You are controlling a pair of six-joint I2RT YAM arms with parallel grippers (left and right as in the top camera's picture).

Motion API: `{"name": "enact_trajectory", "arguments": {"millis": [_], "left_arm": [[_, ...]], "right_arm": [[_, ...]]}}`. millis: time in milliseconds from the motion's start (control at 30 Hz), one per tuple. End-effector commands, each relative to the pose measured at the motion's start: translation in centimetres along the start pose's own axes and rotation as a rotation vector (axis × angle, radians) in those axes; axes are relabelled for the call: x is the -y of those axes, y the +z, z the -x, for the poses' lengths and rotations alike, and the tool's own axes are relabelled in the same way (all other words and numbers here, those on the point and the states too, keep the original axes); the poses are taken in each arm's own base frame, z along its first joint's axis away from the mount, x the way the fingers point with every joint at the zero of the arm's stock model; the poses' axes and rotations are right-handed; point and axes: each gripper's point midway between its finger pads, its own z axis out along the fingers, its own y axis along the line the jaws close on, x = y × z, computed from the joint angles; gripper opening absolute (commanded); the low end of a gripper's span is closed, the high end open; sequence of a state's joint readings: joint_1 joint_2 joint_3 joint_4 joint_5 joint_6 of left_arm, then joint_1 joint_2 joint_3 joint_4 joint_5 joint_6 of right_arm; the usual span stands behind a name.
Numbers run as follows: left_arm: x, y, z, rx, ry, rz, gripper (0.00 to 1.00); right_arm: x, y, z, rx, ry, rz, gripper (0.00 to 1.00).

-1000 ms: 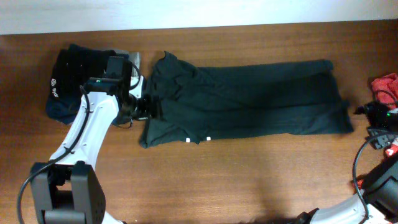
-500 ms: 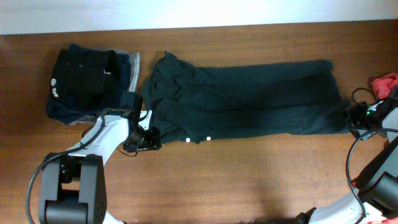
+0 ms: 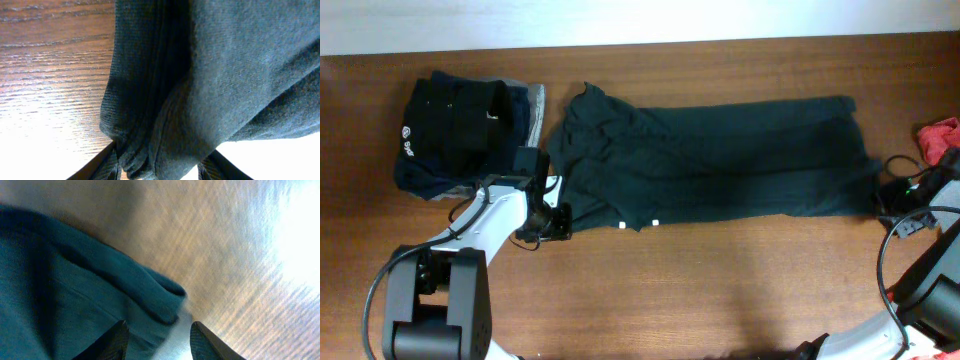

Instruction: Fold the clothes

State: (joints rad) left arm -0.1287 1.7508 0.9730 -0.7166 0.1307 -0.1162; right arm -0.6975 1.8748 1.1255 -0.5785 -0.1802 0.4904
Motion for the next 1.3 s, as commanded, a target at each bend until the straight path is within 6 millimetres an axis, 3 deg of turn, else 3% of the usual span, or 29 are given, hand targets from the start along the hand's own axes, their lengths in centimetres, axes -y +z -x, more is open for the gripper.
{"name": "enact_trajectory", "arguments": {"millis": [0,67,133,167,200,333,500,700,767,833,900,933,1000,1067,1167,1267], "left_arm": [[-0.2,0.3,-0.4,-0.011,0.003,0.01,0.48],[-0.2,0.3,-0.4,-0.011,0.003,0.01,0.48],[-0.3,0.3,-0.4,-0.012,0.003,0.01,0.45],[-0.3,0.3,-0.6,-0.019,0.002,0.011,0.36],[-0.3,0.3,-0.8,-0.027,0.001,0.012,0.21],[-1.0,0.1,-1.8,-0.068,-0.025,0.017,0.06],[-2.5,-0.3,-4.0,-0.16,-0.089,0.027,0.01],[-4.6,-1.2,-6.9,-0.278,-0.162,0.068,0.01],[-4.9,-1.4,-7.5,-0.301,-0.174,0.074,0.03],[-5.1,-1.6,-7.8,-0.313,-0.184,0.074,0.14],[-5.0,-1.6,-7.9,-0.32,-0.186,0.07,0.56],[-5.0,-1.8,-8.0,-0.327,-0.186,0.07,0.65],[-4.9,-2.2,-8.0,-0.336,-0.18,0.066,0.72],[-4.4,-3.3,-7.2,-0.332,-0.166,0.041,0.73],[-2.9,-5.8,-4.8,-0.283,-0.136,-0.037,0.78],[-2.8,-9.9,-1.8,-0.208,-0.114,-0.013,0.81]], "right_arm": [[1.0,1.0,-0.8,0.003,0.026,-0.021,0.44],[0.8,1.0,-0.2,0.024,0.023,-0.009,0.37],[0.6,0.8,0.2,0.031,0.022,0.005,0.21],[0.8,0.6,0.3,0.028,0.027,0.005,0.07],[1.0,0.3,0.4,0.027,0.03,0.002,0.04],[2.5,-1.8,0.5,0.025,0.062,-0.012,0.04],[5.5,-5.0,0.4,0.037,0.141,-0.072,0.04],[8.0,-7.0,-0.7,0.032,0.169,-0.182,0.04],[8.3,-7.1,-1.4,0.008,0.171,-0.2,0.04],[8.6,-7.1,-1.7,-0.002,0.173,-0.215,0.18],[8.6,-7.2,-1.9,-0.011,0.174,-0.219,0.6],[8.5,-7.2,-1.9,-0.012,0.174,-0.213,0.66],[8.0,-7.3,-1.7,-0.013,0.169,-0.186,0.67],[6.2,-7.7,-1.3,-0.024,0.137,-0.098,0.67],[0.5,-9.8,-0.2,-0.025,-0.018,0.164,0.65],[-3.3,-12.9,0.3,0.021,-0.128,0.279,0.65]]}}
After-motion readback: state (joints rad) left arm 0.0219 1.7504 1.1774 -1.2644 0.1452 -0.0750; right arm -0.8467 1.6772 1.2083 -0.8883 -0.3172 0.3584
